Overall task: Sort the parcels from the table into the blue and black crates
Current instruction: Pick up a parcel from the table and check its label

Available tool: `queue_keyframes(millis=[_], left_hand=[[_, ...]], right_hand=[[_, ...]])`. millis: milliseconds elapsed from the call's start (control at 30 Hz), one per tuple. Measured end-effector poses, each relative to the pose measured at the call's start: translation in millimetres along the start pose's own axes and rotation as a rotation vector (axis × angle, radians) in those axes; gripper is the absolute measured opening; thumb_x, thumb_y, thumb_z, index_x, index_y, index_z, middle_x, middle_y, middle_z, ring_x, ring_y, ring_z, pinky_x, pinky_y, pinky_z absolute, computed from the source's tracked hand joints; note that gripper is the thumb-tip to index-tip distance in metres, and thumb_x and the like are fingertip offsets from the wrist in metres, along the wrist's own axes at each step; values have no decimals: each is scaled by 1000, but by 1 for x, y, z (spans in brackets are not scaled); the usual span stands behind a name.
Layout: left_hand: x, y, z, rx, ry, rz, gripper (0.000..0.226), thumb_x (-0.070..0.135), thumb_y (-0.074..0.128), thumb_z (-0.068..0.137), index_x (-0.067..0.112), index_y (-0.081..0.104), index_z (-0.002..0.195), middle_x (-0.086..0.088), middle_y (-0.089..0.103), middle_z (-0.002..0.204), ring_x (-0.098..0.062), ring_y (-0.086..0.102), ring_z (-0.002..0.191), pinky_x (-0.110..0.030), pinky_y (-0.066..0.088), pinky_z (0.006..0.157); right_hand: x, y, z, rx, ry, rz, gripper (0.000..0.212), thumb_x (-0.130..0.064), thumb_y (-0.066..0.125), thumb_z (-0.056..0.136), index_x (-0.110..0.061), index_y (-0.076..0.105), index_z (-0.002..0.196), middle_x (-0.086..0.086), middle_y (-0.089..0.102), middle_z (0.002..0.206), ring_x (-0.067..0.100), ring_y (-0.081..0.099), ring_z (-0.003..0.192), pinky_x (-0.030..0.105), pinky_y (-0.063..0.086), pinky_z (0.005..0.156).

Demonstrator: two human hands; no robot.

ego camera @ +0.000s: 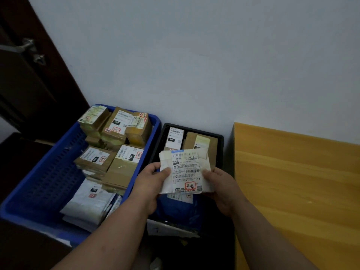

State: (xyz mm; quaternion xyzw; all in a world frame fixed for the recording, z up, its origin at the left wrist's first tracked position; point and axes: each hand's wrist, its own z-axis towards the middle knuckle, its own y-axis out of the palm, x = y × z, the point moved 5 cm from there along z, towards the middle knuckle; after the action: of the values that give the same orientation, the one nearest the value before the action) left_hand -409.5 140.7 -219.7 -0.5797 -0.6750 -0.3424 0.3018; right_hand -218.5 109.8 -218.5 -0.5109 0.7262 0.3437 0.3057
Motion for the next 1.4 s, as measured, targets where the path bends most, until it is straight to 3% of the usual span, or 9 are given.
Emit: queue_keyframes(millis=[433,567,633,700,800,900,1067,1267,1400], left_hand=[[-25,-106,-20,174,-104,46,27,2,53,96,19,64,114,-11,72,101,-32,70,89,-51,59,78],[-20,-168,-15,218,-117,76,44,-4,51,92,20,56,129,-11,70,105,-27,69,84,-35,59,61],[-17,-209,-11,252,-119,132,47,-1,54,91,20,50,133,-12,68,111,-27,69,87,-38,60,69],[-15,-250,-8,284,-134,172,44,0,56,90,19,47,130,-9,68,108,-27,68,90,-39,59,73],[-14,-304,-4,337,-137,211,34,-6,54,90,13,46,117,-2,61,91,-21,63,81,-33,54,65],[-19,-345,0,382,-151,292,27,-5,55,89,10,49,111,-1,57,91,-15,57,79,-31,51,69],[-31,-378,7,343,-192,378,21,-1,57,90,13,60,105,-2,61,99,-17,60,89,-26,49,69],[-42,-391,32,239,-255,547,25,0,54,92,16,61,111,-5,60,113,-18,59,98,-23,47,75],[-46,-388,54,122,-316,738,33,3,53,92,15,60,122,-7,56,127,-22,56,114,-26,46,91]], right_hand=[[59,79,7,-74,242,-293,19,-19,55,100,-4,62,109,11,73,106,28,71,97,45,58,87],[80,133,11,-80,301,-334,12,-12,55,99,-5,61,105,13,71,108,28,70,96,43,58,84],[95,168,13,-74,305,-371,9,-8,55,98,-4,59,106,15,70,108,28,69,95,43,59,82],[113,204,16,-57,284,-440,13,-5,55,96,-9,55,108,12,67,113,28,68,97,44,59,81],[139,254,19,-55,261,-487,31,-1,57,93,-18,46,115,6,55,118,29,63,103,40,60,74],[159,290,24,-79,242,-615,28,0,58,90,-19,46,107,7,53,117,30,60,102,42,60,76],[180,318,28,-114,257,-760,15,-1,57,87,-16,58,87,10,61,111,27,60,100,38,57,76],[197,326,42,-140,345,-797,13,-8,59,91,-15,56,81,7,61,92,19,55,72,27,43,52],[210,325,54,-142,442,-819,12,-10,60,91,-15,54,82,12,60,94,21,53,70,27,41,49]])
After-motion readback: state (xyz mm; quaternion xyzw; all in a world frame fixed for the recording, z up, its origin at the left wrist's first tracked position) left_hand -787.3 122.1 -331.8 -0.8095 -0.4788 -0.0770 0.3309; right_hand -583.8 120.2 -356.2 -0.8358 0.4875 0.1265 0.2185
